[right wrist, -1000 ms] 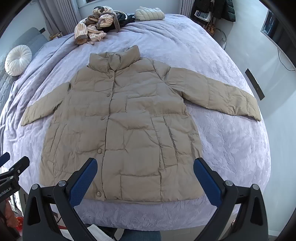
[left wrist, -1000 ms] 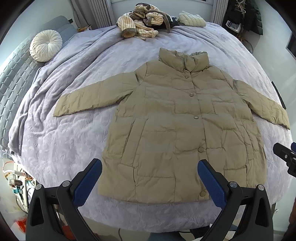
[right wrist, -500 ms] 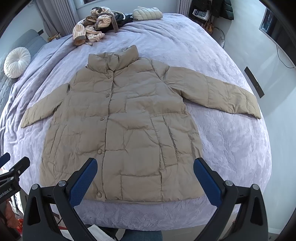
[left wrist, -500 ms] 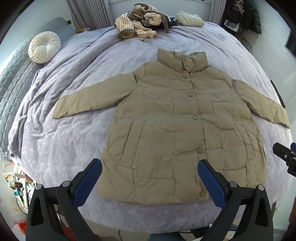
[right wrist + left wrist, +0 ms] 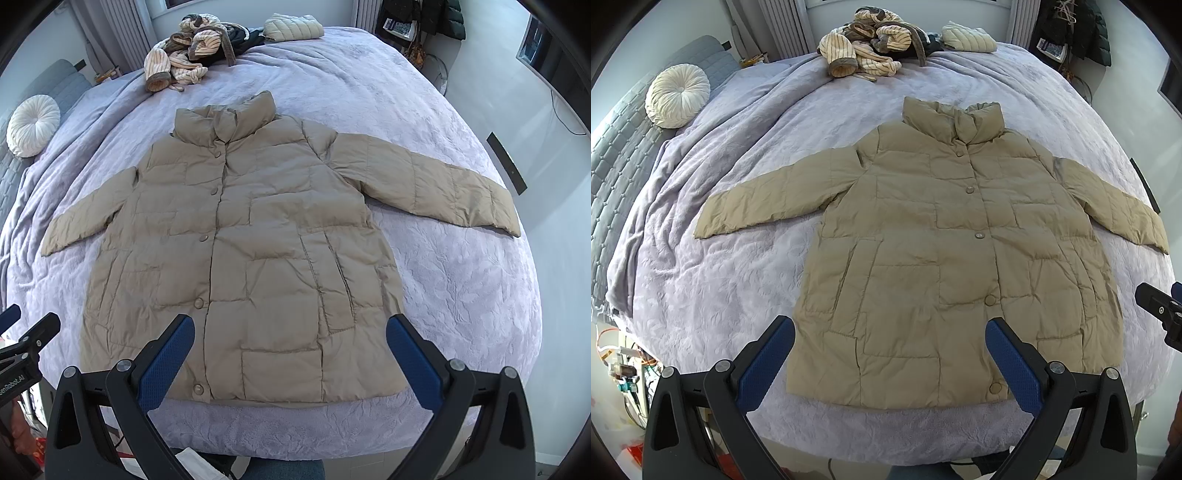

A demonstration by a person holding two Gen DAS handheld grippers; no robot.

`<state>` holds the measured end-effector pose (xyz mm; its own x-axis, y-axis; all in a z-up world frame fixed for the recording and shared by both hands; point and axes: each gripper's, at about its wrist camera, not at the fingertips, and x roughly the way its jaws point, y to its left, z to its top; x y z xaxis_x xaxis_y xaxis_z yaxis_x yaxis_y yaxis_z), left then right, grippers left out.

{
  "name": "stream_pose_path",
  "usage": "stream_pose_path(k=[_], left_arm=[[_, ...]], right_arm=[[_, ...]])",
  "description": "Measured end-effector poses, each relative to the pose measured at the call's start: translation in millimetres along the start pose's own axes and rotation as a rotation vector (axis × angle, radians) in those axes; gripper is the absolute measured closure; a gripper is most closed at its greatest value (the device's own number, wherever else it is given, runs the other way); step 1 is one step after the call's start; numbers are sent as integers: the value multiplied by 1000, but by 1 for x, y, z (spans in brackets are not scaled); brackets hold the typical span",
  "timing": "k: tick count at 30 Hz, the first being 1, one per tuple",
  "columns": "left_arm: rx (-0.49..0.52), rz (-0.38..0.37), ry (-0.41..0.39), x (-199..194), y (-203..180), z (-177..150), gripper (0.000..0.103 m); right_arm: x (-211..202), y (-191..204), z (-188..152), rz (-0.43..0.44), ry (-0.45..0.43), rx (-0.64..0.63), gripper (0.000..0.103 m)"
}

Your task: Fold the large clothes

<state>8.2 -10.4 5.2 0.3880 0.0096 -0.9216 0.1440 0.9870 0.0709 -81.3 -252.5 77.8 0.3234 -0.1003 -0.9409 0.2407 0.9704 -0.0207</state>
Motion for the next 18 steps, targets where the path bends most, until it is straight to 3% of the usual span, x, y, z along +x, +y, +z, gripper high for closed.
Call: stream_pose_path(k=[18], left_arm=[[3, 11, -5, 0, 0, -1, 0]], right_arm=[[0, 1, 0, 0, 0, 0, 0]])
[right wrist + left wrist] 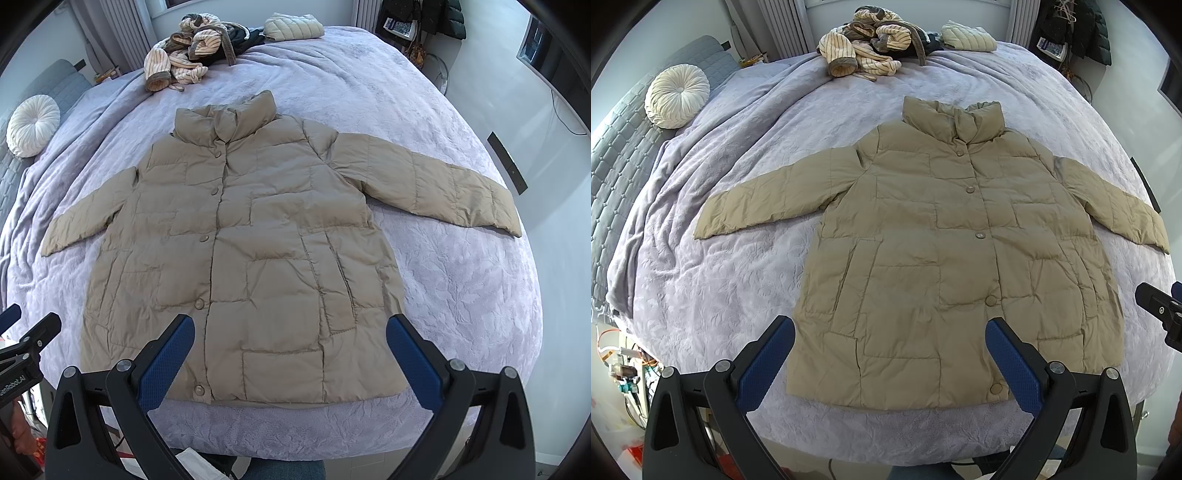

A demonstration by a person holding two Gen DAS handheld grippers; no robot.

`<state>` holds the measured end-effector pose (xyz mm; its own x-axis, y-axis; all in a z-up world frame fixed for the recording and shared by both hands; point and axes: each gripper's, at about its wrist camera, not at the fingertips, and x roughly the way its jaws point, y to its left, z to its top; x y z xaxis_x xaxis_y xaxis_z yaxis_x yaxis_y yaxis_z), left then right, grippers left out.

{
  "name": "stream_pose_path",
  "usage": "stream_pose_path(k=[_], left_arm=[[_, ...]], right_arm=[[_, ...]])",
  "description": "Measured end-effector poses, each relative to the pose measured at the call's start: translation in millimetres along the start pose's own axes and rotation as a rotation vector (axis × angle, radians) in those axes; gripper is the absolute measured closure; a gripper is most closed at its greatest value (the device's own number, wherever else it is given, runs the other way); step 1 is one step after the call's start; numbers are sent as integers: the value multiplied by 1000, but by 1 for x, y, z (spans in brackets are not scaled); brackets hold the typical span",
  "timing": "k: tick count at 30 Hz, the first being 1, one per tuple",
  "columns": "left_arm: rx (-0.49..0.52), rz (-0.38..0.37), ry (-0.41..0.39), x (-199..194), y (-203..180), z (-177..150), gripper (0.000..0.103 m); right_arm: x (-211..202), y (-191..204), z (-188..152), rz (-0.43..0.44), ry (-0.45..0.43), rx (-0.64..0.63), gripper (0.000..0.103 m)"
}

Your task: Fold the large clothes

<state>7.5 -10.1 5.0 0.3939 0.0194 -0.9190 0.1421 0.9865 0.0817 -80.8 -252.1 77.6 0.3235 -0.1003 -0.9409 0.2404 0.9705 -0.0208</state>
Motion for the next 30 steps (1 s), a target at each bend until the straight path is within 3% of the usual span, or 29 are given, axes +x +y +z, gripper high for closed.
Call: stream_pose_path(k=[30], left_arm=[[3, 7, -4, 0, -1, 0, 0]], right_arm=[[1, 5, -1, 1, 5, -2, 0]])
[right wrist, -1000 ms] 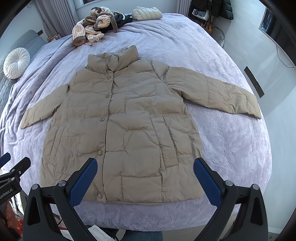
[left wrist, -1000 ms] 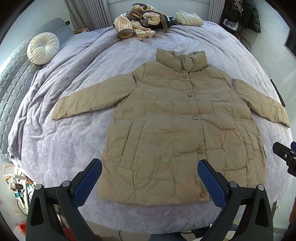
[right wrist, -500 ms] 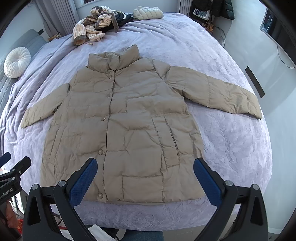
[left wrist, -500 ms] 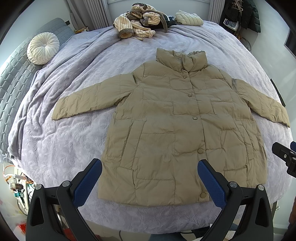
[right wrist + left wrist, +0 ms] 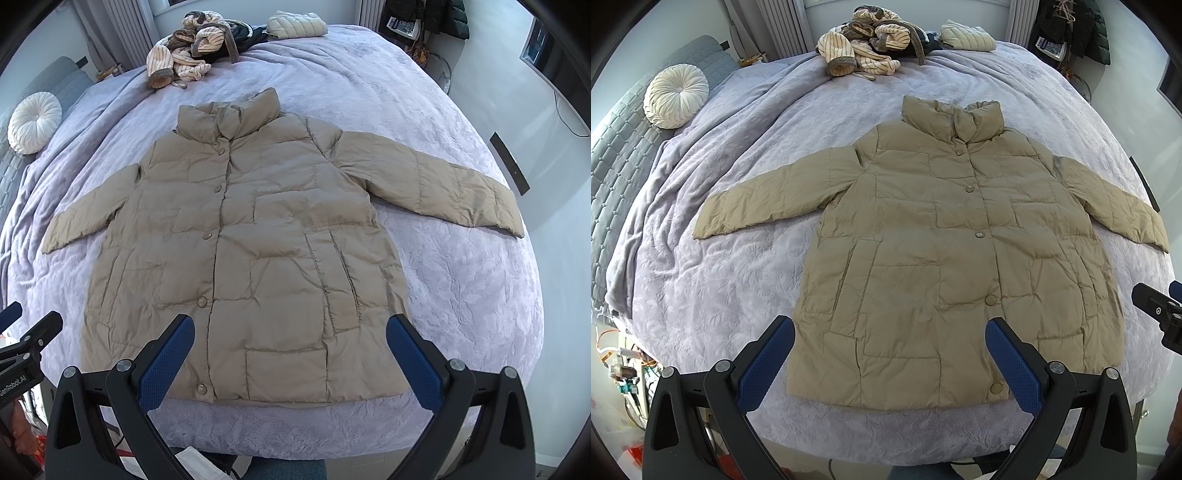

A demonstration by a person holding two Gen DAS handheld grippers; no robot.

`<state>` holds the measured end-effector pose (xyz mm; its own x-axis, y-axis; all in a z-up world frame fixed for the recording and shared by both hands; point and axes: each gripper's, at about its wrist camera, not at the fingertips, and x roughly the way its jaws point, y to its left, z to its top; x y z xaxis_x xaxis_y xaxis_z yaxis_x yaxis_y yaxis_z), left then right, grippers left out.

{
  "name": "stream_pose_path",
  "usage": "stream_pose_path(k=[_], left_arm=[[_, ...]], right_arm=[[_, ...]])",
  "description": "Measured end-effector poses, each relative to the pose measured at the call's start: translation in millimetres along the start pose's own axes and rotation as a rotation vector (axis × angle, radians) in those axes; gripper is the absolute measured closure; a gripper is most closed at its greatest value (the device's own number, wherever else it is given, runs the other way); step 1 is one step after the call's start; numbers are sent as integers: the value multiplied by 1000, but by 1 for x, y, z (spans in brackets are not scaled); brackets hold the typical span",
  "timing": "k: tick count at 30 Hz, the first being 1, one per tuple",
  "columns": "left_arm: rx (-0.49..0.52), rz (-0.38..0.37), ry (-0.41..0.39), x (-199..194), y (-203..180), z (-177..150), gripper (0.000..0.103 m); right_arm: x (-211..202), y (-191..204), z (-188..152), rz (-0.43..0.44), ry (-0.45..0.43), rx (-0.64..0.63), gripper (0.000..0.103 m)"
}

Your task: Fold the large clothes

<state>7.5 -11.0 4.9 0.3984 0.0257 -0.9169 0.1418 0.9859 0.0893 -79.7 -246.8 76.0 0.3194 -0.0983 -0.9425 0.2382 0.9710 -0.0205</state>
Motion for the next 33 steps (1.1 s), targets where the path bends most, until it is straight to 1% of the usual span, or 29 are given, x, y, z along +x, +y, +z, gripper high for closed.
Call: stream_pose_path(k=[15, 17, 18, 22, 24, 27, 29, 30, 33], left_arm=[[4, 8, 12, 1, -1, 0, 0], [9, 13, 20, 2, -3, 1, 0], [19, 33, 29, 4, -5, 1, 0], [16, 24, 38, 10, -6, 0, 0], [15, 23, 66, 14, -2, -1, 0], [11, 13, 118, 21, 8, -2, 0], [12, 20, 125, 27, 14, -3, 0], [12, 27, 112, 31, 17, -3, 0], [6, 5, 121, 44, 30, -5, 0]], right_arm=[[1, 1, 0, 0, 2, 0, 0], [1, 2, 0, 0, 3, -1, 0], [1, 2, 0, 0, 4, -1, 0], [4, 7, -2, -2, 11, -2, 0], [7, 8, -2, -1, 18, -3, 0], [14, 11, 0, 5, 42, -4, 0], [20, 14, 4, 14, 62, -9, 0], [24, 17, 5, 20, 76, -12, 0], [35, 27, 9, 40, 113, -21, 0]])
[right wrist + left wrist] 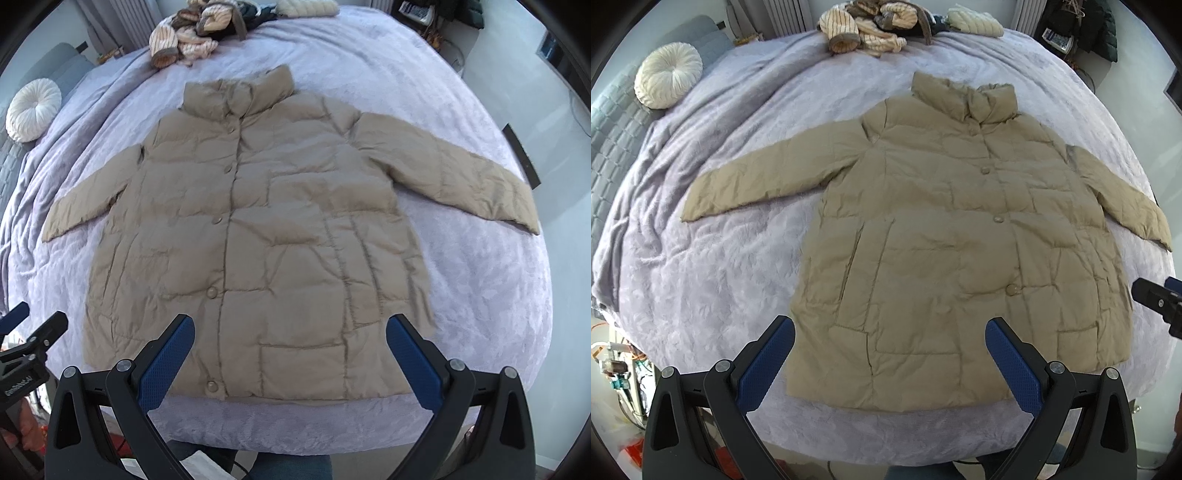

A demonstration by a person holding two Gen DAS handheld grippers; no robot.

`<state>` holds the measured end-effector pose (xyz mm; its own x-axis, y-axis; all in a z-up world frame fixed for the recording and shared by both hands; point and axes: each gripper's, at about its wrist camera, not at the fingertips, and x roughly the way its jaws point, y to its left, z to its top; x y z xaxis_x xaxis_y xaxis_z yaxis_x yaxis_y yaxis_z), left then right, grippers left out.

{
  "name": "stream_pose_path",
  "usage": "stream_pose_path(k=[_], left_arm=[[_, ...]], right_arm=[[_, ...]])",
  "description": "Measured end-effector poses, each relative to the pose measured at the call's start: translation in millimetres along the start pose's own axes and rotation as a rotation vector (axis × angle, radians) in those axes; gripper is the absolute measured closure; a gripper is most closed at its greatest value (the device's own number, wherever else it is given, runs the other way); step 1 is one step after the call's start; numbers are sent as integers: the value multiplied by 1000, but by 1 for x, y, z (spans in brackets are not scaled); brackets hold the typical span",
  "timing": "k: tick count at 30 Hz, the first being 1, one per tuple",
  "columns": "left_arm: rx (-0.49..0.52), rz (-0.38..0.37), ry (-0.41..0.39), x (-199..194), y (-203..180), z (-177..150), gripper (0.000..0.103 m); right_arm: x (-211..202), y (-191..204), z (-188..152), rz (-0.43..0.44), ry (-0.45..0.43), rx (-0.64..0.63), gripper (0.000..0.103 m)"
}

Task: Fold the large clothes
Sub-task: 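Grasp the coat's side edge with the left tool and fold it toward the buttons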

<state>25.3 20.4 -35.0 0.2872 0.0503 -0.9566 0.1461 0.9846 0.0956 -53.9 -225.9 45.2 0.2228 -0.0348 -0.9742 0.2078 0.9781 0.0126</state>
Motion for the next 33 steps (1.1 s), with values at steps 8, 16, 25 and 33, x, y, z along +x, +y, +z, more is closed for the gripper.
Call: stream_pose_path(k=[8, 16, 25, 33], left_arm=[[-100, -57, -41, 34, 64, 25, 0], [-374, -125, -90, 111, 169, 62, 0], [-762, -255, -171, 208, 285, 92, 0], [-897, -298, -198, 270, 332, 108, 0]], right_arm=[[28, 48, 31, 81, 4, -26, 0], [89, 134, 85, 251, 53, -131, 0], [169, 246, 146, 290, 35, -270, 0], [210, 302, 178, 294, -33, -343, 46]])
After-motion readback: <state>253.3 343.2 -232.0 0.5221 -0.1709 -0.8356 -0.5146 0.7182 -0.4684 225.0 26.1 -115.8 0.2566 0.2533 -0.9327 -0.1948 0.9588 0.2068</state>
